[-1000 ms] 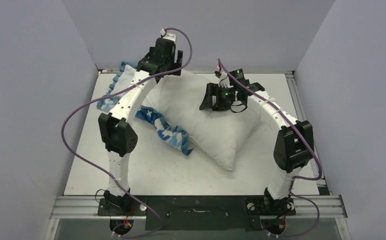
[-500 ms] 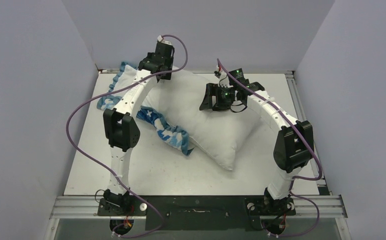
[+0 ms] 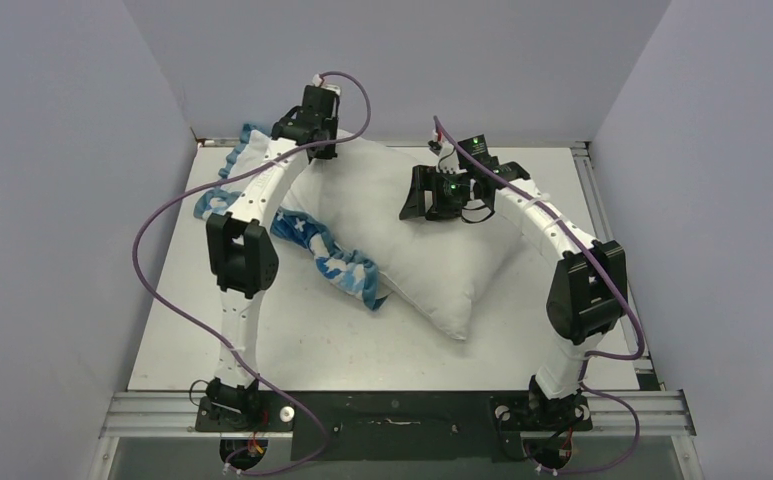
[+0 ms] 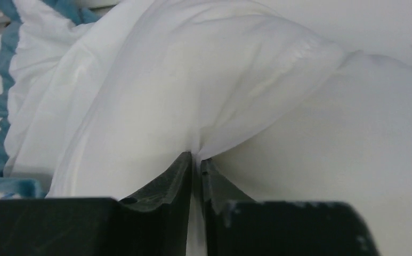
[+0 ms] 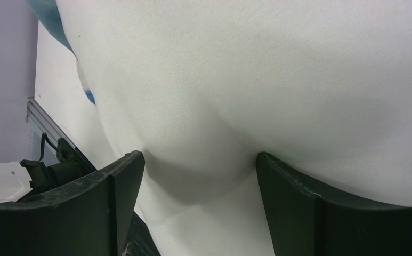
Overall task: Put the pillow into the pillowcase
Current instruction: Stuff the pillow into the pillowcase.
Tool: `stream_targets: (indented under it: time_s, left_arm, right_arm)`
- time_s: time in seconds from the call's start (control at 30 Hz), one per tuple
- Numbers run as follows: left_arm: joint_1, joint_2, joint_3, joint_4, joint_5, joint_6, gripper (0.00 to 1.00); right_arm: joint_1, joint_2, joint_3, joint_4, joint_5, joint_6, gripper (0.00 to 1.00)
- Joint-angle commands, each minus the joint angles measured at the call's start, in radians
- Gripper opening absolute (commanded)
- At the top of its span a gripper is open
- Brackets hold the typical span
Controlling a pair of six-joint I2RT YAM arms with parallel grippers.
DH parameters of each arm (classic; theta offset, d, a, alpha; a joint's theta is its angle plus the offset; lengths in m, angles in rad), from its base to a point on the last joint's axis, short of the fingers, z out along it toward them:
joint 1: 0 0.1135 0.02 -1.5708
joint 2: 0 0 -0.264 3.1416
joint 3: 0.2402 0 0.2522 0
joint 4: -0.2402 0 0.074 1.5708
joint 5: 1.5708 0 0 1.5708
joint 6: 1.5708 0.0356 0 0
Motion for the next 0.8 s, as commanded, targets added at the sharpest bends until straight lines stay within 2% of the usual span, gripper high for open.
stream_targets:
  time_s: [0.0,0.07,0.2,0.37,0.53,0.6,0.77]
  left_arm:
    - [-0.042,-0.054,-0.025,0.082,0.26,0.0,0.0]
    - [-0.068,-0.102,-0.059,0.122,0.317,-0.026,0.0]
    - [-0.102,-0.262,-0.234,0.273,0.447,-0.098,0.0]
    - [-0.099,-0.459,-0.516,0.636,0.649,-0.366,0.0]
    - [-0.128,-0.535,-0.705,0.832,0.801,-0.552,0.0]
    - [-0.152,-0.557,-0.761,0.846,0.814,-0.556,0.0]
    - [-0.168,-0.616,-0.815,0.744,0.821,-0.506,0.0]
  right_arm:
    - [0.017,0.046,0.022,-0.051,0.005,-0.009,0.75]
    - [0.012,0.043,0.024,-0.041,-0.005,-0.003,0.75]
    - [-0.005,0.035,0.002,-0.013,-0.029,0.01,0.75]
    - [-0.024,0.028,-0.05,0.015,-0.047,0.014,0.75]
    - [-0.037,0.025,-0.079,0.036,-0.061,0.02,0.75]
    - [-0.038,0.027,-0.078,0.04,-0.063,0.021,0.75]
    - [-0.04,0.012,-0.044,0.035,-0.061,0.021,0.78]
